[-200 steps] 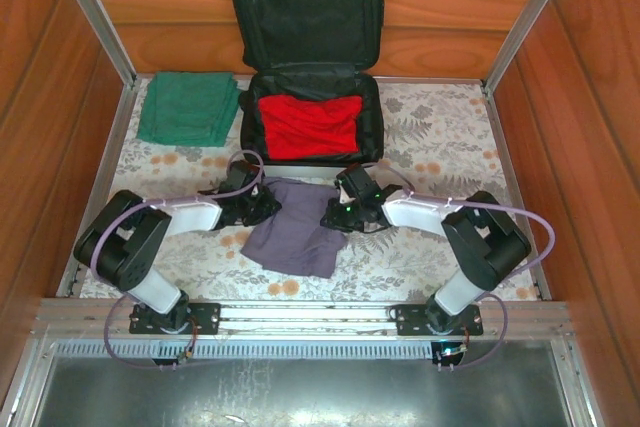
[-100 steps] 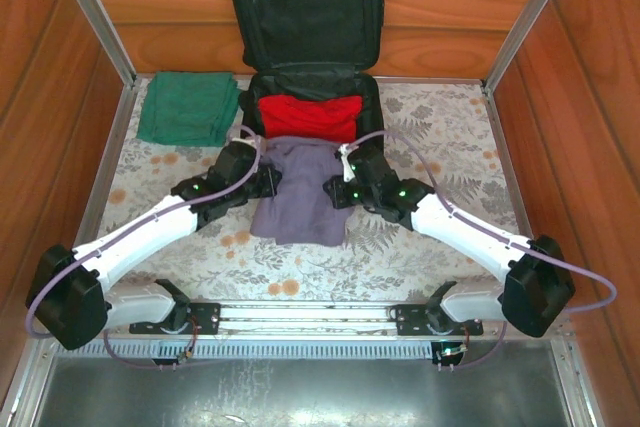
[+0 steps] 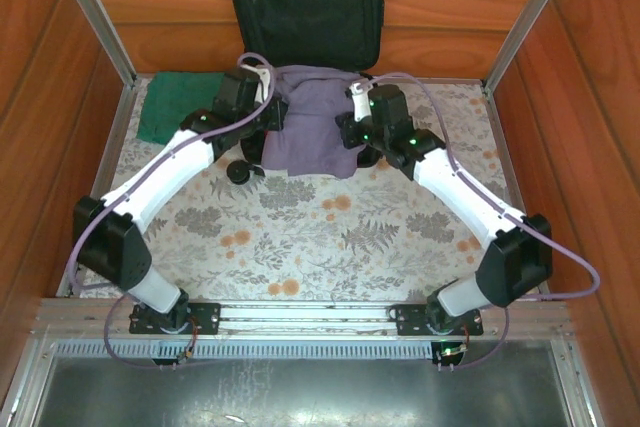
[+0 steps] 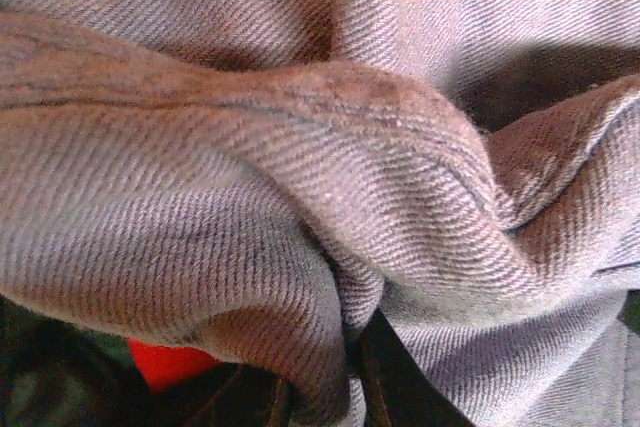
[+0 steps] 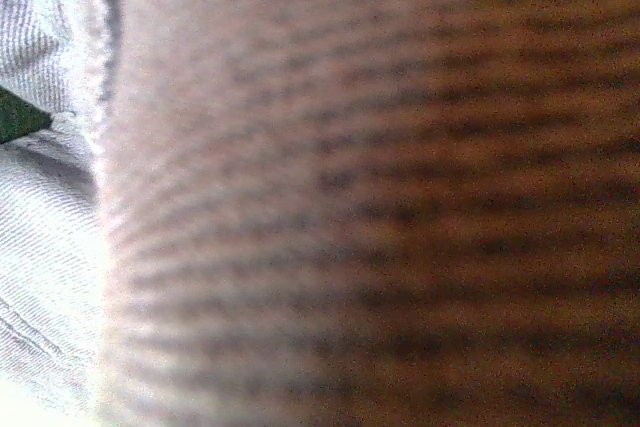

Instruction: Pack the luggage

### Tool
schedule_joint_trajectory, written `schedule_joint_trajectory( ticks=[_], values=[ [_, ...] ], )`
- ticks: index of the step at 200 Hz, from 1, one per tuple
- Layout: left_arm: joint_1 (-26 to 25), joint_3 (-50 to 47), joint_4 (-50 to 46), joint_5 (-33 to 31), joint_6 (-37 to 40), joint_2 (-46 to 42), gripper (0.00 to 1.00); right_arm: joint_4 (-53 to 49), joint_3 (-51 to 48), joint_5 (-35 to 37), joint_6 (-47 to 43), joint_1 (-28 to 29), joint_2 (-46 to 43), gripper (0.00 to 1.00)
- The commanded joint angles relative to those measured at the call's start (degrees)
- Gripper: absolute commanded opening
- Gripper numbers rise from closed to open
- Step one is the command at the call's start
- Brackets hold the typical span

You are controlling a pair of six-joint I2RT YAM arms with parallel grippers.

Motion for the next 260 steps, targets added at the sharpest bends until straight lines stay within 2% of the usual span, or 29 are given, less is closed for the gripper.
schedule_joint_trajectory(
  ticks=[1, 35, 82, 112, 119, 124, 128, 132, 139, 153, 168, 185, 213, 229, 239, 260],
  values=[
    [2.5, 4.9, -4.4, -0.5, 4.3, 5.4, 0.0, 4.2, 4.2, 1.8, -2.8, -3.6, 4.2, 0.0],
    [5.4, 11.1, -4.4, 3.1, 4.2, 14.7, 0.0, 8.9, 7.5, -0.4, -3.2, -5.5, 13.3, 0.0],
    [7.4, 18.2, -4.4, 6.6, 4.2, 25.7, 0.0, 9.8, 13.3, -0.6, -1.7, -6.0, 23.5, 0.0],
    [8.8, 21.3, -4.8, 9.2, 1.3, 31.4, 0.0, 8.5, 17.3, 0.6, -1.1, -6.2, 29.1, 0.01],
    [9.3, 21.9, -5.1, 9.2, 0.8, 32.6, 0.0, 6.9, 18.9, 1.3, -1.2, -6.3, 30.5, 0.11],
    [9.7, 22.5, -5.3, 9.0, 0.5, 33.4, 0.0, 5.6, 20.2, 2.3, -1.2, -6.3, 31.4, 0.31],
    [10.1, 23.0, -5.6, 8.8, 0.3, 33.8, 0.07, 4.4, 21.2, 3.3, -1.4, -6.3, 32.1, 0.47],
    [10.4, 23.3, -5.9, 8.4, 0.1, 34.3, 0.17, 3.4, 22.3, 4.4, -1.6, -6.4, 32.7, 0.54],
    [11.1, 24.1, -6.7, 7.4, -0.4, 34.9, 0.35, 1.3, 24.1, 6.4, -2.2, -6.5, 33.4, 0.6],
    [12.9, 25.3, -7.4, 8.0, -1.8, 35.5, 0.45, -1.7, 26.9, 10.8, -3.4, -6.8, 33.9, 0.67],
    [14.3, 26.0, -7.4, 8.3, -3.1, 35.2, 0.63, -4.1, 29.1, 13.5, -4.8, -7.2, 33.3, 0.73],
    [15.2, 26.7, -7.8, 7.9, -2.2, 34.2, 0.8, -7.1, 31.6, 15.6, -6.8, -7.3, 32.6, 0.74],
    [15.2, 28.1, -10.9, 4.6, 0.1, 31.2, 0.82, -11.8, 34.9, 15.8, -8.4, -7.4, 31.4, 0.72],
    [15.2, 28.0, -11.8, 3.9, -1.1, 28.6, 0.76, -14.0, 36.7, 13.8, -7.8, -7.3, 31.1, 0.66],
    [15.0, 27.8, -11.9, 4.3, -2.6, 27.4, 0.68, -14.6, 37.7, 12.0, -6.8, -7.3, 31.2, 0.59],
    [13.9, 28.0, -11.9, 5.9, -4.2, 27.0, 0.48, -11.6, 38.0, 6.3, -4.8, -7.3, 32.2, 0.38]
  ],
)
